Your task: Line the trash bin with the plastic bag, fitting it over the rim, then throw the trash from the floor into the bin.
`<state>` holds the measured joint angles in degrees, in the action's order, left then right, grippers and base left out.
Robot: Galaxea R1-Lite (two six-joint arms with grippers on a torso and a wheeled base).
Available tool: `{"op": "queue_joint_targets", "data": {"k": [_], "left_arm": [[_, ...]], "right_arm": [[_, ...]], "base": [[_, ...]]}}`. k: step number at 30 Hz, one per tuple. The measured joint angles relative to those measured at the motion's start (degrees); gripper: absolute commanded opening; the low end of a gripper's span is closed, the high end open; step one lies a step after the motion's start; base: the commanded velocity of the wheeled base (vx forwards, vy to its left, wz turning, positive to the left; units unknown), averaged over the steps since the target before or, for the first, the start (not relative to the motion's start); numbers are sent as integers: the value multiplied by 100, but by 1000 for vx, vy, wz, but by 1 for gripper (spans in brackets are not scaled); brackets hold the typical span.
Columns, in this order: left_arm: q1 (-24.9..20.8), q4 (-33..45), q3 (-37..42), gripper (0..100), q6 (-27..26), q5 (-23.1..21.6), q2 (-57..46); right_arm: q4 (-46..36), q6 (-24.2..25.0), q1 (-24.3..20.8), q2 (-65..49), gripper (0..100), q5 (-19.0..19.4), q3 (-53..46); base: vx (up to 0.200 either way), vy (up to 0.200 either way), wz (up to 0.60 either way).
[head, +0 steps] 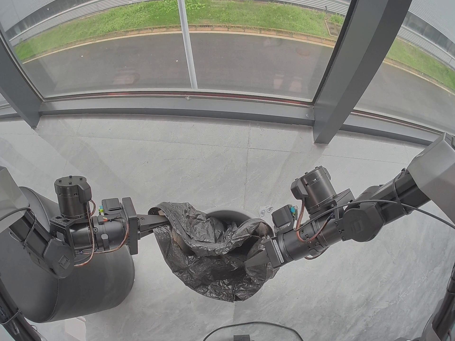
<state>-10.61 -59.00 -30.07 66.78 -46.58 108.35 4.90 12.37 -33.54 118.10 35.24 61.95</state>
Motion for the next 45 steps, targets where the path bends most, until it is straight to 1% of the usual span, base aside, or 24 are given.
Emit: {"op": "queue_joint_targets", "data": {"k": [3, 7, 11, 14, 17, 21, 23, 26, 29, 31, 34, 38, 43, 45], "left_arm": [[27, 5, 98, 0, 6, 5, -91], [144, 5, 168, 0, 2, 5, -155], [199, 2, 179, 0, 0, 2, -163], [204, -11, 168, 0, -11, 0, -83], [185, -45, 139, 0, -24, -11, 69], [129, -279, 105, 0, -35, -11, 289], [91, -466, 98, 0, -38, -11, 394], [17, -714, 113, 0, -38, -28, 538], [-52, -848, 133, 0, -35, -49, 651], [-118, -909, 139, 0, -35, -63, 711], [-249, -958, 141, 0, -30, -71, 778], [-328, -975, 146, 0, -29, -72, 830], [-350, -980, 155, 0, -27, -71, 863], [-352, -983, 158, 0, -27, -68, 881]], "right_arm": [[-15, 144, -108, 89, 0, -7, 157], [-12, 179, -182, 221, 0, -16, 277], [-9, 174, -196, 304, 0, -21, 306], [-4, 145, -111, 360, 0, -68, 240], [21, 73, 27, 423, 0, -268, 37], [62, -258, 197, 478, 0, -558, -308], [119, -382, 269, 491, 0, -629, -451], [435, -446, 356, 507, 0, -681, -647], [627, -466, 405, 519, 0, -706, -816], [903, -468, 422, 524, 0, -736, -907], [1130, -469, 438, 529, 0, -862, -1074], [1278, -483, 441, 533, 0, -897, -1259], [1918, -490, 444, 538, 0, -933, -1552], [2044, -490, 444, 538, 0, -963, -1684]], "base": [[0, 0, 0], [0, 0, 0], [0, 0, 0], [0, 0, 0], [0, 0, 0], [0, 0, 0], [0, 0, 0], [0, 0, 0], [0, 0, 0], [0, 0, 0], [0, 0, 0], [0, 0, 0], [0, 0, 0], [0, 0, 0]]}}
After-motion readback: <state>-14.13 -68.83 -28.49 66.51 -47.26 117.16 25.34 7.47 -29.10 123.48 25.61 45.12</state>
